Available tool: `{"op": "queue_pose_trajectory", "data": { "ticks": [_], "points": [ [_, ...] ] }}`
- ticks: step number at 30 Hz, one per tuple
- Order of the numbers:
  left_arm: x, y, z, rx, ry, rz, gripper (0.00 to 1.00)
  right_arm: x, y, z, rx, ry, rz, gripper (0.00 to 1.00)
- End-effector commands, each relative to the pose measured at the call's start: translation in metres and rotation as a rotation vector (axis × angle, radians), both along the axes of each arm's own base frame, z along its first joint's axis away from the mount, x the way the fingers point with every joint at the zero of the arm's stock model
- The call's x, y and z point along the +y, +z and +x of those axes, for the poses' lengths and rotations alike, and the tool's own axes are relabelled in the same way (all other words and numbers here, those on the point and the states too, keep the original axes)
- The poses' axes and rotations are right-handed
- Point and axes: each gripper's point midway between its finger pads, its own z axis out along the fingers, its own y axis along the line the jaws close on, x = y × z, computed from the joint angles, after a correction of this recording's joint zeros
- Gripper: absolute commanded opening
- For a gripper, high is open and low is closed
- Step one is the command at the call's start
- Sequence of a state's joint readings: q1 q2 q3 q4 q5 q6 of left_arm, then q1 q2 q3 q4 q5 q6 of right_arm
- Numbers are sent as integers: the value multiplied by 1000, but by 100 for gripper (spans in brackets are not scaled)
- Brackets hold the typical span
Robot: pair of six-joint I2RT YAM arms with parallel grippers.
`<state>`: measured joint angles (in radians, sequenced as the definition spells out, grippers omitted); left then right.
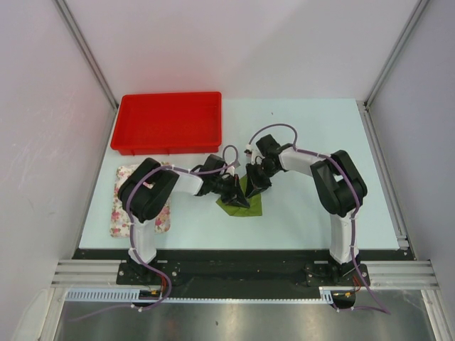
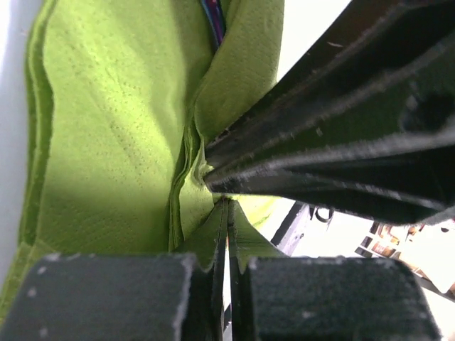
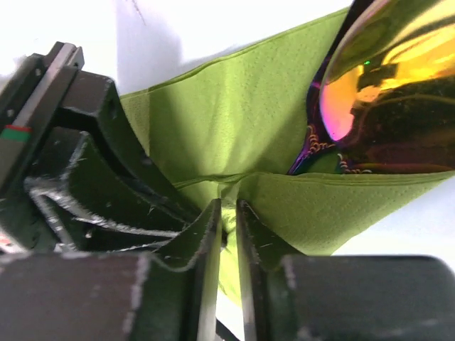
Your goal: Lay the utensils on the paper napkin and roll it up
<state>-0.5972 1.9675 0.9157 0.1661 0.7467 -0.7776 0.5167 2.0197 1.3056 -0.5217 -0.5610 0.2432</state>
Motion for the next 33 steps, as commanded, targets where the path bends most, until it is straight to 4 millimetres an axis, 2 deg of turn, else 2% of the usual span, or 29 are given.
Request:
{"op": "queue_pose_trajectory", "data": {
  "ticks": [1, 5, 9, 16, 22, 24, 25, 26, 27, 28, 30, 32, 33],
  "points": [
    [12, -34, -4, 12, 5, 143, 0, 0, 38, 21, -88, -10, 26, 21],
    [12, -33, -4, 5, 3, 142, 0, 2, 63, 28, -111, -31, 72, 22],
    [11, -32, -4, 0, 2, 138, 0, 1, 60, 20, -65, -49, 72, 21],
    [9, -31, -4, -1, -1, 125, 0, -3, 26, 5, 1, -47, 26, 19],
    [8, -29, -5, -5, -6, 114, 1, -11, -17, -2, 23, -36, -54, 16],
    [5, -19, -1, -36, -8, 85, 6, -16, -30, -6, 46, -34, -80, 15],
    [5, -14, -1, -51, -6, 75, 17, -18, -34, -8, 49, -30, -90, 14],
    [3, -5, 5, -91, 0, 46, 25, -21, -37, -11, 61, -30, -97, 14],
    [3, 17, 11, -144, 13, 9, 29, -23, -39, -12, 70, -33, -102, 14],
    [7, 22, 10, -159, 21, -2, 37, -26, -42, -17, 80, -32, -110, 14],
    [16, 48, 17, -212, 43, -33, 43, -28, -43, -18, 76, -31, -114, 14],
    [32, 49, 12, -186, 53, 9, 48, -29, -44, -20, 77, -32, -116, 13],
    [47, 44, 15, -194, 79, 43, 55, -29, -45, -21, 80, -31, -117, 13]
  ]
}}
